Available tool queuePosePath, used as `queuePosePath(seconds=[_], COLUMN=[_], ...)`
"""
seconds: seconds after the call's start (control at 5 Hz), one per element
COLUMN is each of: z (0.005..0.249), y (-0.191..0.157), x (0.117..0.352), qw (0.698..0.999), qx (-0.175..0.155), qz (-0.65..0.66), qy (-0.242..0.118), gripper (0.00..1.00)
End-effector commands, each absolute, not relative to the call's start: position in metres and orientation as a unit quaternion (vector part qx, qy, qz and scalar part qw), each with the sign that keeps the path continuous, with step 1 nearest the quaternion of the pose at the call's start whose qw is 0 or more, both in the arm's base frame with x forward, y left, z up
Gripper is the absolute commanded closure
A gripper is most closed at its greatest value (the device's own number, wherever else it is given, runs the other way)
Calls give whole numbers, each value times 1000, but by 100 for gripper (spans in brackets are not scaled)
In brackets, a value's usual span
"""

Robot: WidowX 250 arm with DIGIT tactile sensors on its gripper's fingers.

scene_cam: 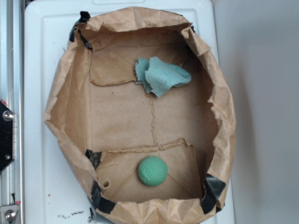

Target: Grab the blue cloth.

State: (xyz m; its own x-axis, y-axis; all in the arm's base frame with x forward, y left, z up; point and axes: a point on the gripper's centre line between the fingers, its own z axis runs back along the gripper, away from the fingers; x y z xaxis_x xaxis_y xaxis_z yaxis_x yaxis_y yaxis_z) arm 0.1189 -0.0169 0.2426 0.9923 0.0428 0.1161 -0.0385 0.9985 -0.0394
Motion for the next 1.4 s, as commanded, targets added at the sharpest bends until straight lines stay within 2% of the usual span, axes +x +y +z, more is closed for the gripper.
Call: queuePosePath(seconds=[0.0,0.2,0.4,0.8,1.0,1.2], z=[243,230,216,183,176,166], y=[-17,-18,-16,7,14,24], x=[119,153,171,240,270,285], qw=[998,992,985,957,950,942], qx=[-19,-40,-52,-8,12,34], qz=[20,69,81,176,213,248], qy=[-59,-99,-142,-228,-229,-224], gripper=[0,0,0,0,0,0])
